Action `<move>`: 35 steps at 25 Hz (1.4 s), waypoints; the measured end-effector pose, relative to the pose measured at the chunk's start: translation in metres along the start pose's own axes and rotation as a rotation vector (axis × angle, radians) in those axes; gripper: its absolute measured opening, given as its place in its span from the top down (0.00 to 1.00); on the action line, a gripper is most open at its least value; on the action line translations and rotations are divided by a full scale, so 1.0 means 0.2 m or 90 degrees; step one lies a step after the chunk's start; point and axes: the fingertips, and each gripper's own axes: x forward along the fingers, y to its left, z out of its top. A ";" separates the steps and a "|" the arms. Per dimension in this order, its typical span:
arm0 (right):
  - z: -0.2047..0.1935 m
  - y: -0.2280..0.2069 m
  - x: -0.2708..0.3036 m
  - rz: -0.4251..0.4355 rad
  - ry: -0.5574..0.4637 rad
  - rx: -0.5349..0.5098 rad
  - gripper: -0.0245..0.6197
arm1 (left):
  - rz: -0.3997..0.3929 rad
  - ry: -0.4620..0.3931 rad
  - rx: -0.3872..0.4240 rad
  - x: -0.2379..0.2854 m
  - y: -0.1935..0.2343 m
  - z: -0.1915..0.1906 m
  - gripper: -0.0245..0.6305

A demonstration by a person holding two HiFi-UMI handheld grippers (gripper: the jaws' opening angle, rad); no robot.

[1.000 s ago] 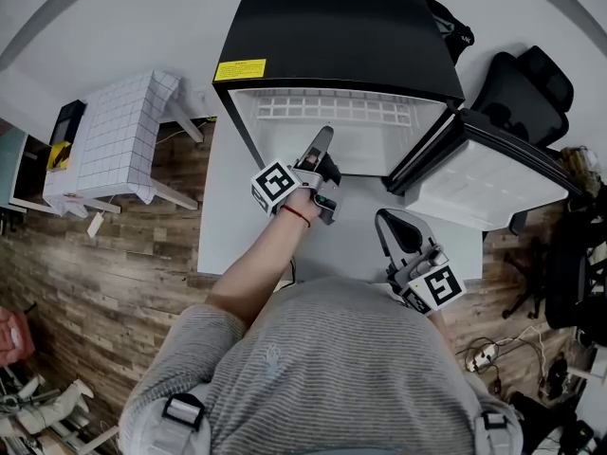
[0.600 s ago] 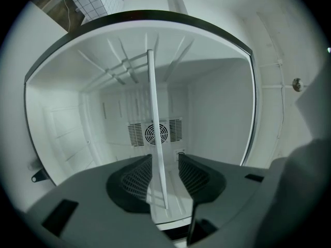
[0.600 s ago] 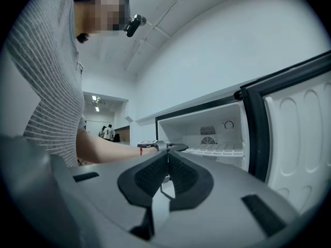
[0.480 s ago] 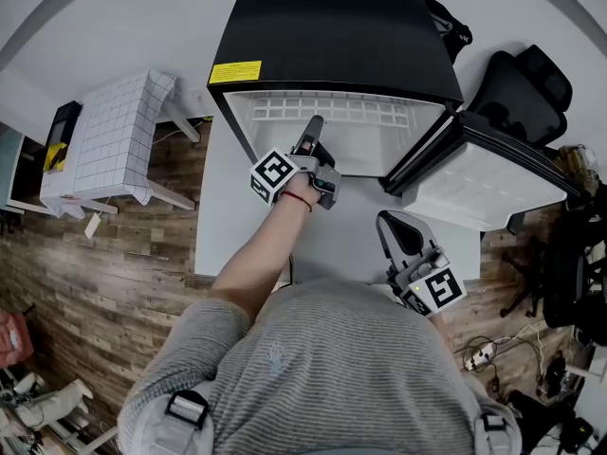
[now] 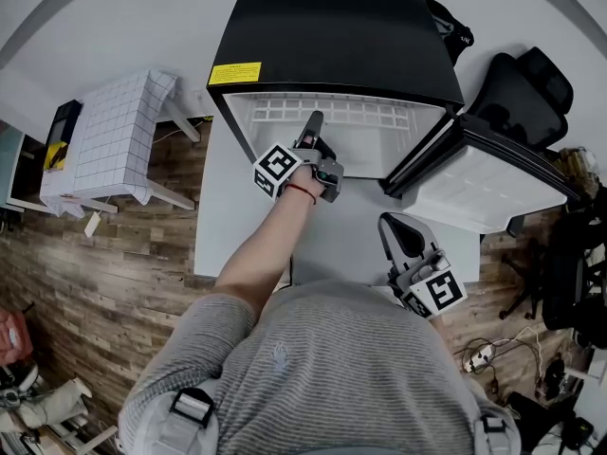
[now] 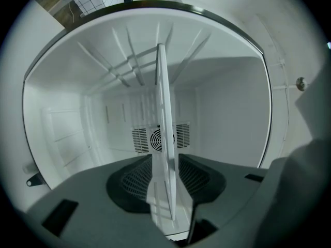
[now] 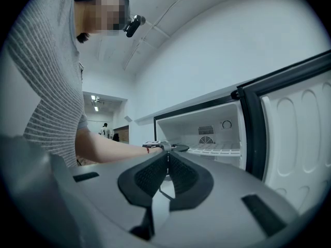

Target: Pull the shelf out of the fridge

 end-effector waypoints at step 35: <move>-0.03 -0.09 -0.06 -0.017 0.017 -0.002 0.94 | 0.026 -0.057 -0.041 0.21 0.06 -0.01 0.74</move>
